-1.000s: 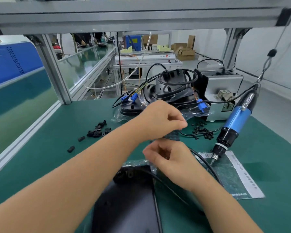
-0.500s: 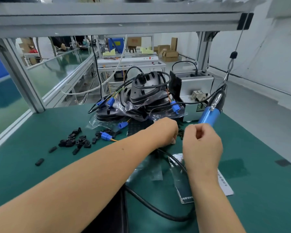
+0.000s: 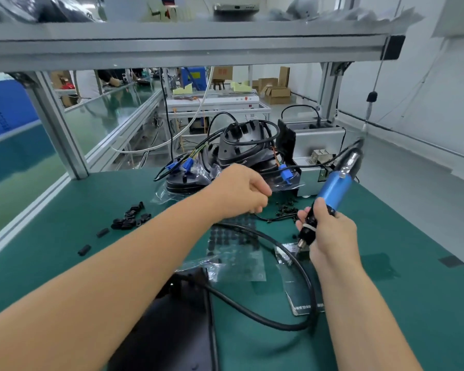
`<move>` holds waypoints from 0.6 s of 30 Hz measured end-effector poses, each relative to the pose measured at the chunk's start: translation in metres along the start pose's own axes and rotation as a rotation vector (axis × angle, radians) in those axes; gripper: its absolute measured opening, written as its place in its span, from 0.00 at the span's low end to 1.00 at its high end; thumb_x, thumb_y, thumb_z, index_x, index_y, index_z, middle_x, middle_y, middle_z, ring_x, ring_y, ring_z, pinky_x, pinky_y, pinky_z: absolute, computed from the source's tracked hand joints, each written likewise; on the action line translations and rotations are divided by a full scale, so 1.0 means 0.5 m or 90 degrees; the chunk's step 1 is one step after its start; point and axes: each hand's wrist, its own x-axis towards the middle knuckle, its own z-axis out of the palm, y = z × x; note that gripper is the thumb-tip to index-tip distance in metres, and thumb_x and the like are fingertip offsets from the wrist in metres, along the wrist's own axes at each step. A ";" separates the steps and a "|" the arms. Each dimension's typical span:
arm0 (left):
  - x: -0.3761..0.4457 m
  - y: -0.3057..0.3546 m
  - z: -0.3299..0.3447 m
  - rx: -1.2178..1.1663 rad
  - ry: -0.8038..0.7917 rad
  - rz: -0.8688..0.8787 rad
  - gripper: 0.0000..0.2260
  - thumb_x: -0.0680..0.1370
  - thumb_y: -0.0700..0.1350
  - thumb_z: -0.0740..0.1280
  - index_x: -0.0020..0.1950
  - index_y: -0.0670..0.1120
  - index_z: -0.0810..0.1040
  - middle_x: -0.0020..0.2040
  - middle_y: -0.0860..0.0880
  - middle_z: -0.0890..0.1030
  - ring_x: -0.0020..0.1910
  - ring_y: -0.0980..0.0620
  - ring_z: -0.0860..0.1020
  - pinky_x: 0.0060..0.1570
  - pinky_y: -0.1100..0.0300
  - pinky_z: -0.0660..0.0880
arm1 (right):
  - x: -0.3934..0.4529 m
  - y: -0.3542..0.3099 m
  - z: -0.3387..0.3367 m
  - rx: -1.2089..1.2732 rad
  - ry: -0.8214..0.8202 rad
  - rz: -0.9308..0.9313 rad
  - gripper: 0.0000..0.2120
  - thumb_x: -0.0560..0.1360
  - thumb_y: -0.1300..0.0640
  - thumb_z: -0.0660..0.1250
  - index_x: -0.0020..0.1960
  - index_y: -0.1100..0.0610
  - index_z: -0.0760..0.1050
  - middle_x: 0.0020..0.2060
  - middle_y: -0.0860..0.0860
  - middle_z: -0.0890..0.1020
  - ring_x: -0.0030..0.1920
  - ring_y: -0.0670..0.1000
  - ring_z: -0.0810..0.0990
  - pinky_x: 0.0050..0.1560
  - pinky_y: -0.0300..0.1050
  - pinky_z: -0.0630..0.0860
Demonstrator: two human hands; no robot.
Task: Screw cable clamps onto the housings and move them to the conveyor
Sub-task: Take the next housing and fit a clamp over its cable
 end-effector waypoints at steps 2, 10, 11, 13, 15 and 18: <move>-0.050 -0.018 -0.029 -0.183 0.028 -0.026 0.06 0.77 0.33 0.66 0.47 0.41 0.82 0.39 0.44 0.85 0.34 0.56 0.82 0.36 0.67 0.78 | 0.001 -0.016 0.010 0.056 -0.021 -0.036 0.07 0.80 0.59 0.62 0.44 0.59 0.71 0.33 0.52 0.76 0.29 0.46 0.76 0.40 0.44 0.77; -0.173 -0.084 -0.042 -0.592 0.095 -0.151 0.04 0.77 0.35 0.67 0.47 0.40 0.81 0.34 0.49 0.80 0.30 0.58 0.75 0.30 0.68 0.69 | -0.029 -0.079 0.096 0.181 -0.122 -0.227 0.04 0.81 0.61 0.60 0.53 0.62 0.66 0.39 0.55 0.78 0.34 0.48 0.78 0.47 0.44 0.78; -0.177 -0.089 -0.041 -0.606 0.112 -0.163 0.04 0.77 0.35 0.67 0.48 0.38 0.81 0.34 0.48 0.80 0.30 0.58 0.75 0.30 0.69 0.70 | -0.035 -0.078 0.108 0.178 -0.124 -0.244 0.05 0.81 0.62 0.60 0.54 0.62 0.66 0.40 0.55 0.79 0.35 0.48 0.78 0.47 0.44 0.79; -0.180 -0.097 -0.044 -0.637 0.142 -0.187 0.03 0.77 0.35 0.68 0.48 0.37 0.80 0.34 0.47 0.82 0.30 0.57 0.77 0.29 0.69 0.72 | -0.048 -0.073 0.132 0.199 -0.145 -0.242 0.05 0.80 0.62 0.61 0.55 0.63 0.67 0.40 0.55 0.79 0.38 0.49 0.80 0.47 0.45 0.80; -0.178 -0.103 -0.047 -0.670 0.155 -0.207 0.02 0.76 0.34 0.68 0.47 0.37 0.80 0.34 0.47 0.83 0.30 0.57 0.78 0.31 0.70 0.74 | -0.061 -0.061 0.154 0.223 -0.165 -0.219 0.10 0.80 0.63 0.62 0.59 0.65 0.67 0.42 0.56 0.78 0.43 0.51 0.81 0.51 0.49 0.81; -0.176 -0.108 -0.050 -0.736 0.163 -0.228 0.02 0.76 0.35 0.68 0.47 0.37 0.80 0.34 0.47 0.83 0.31 0.58 0.79 0.31 0.71 0.75 | -0.077 -0.043 0.178 0.237 -0.175 -0.198 0.15 0.80 0.65 0.62 0.65 0.65 0.64 0.44 0.54 0.78 0.47 0.52 0.81 0.54 0.52 0.80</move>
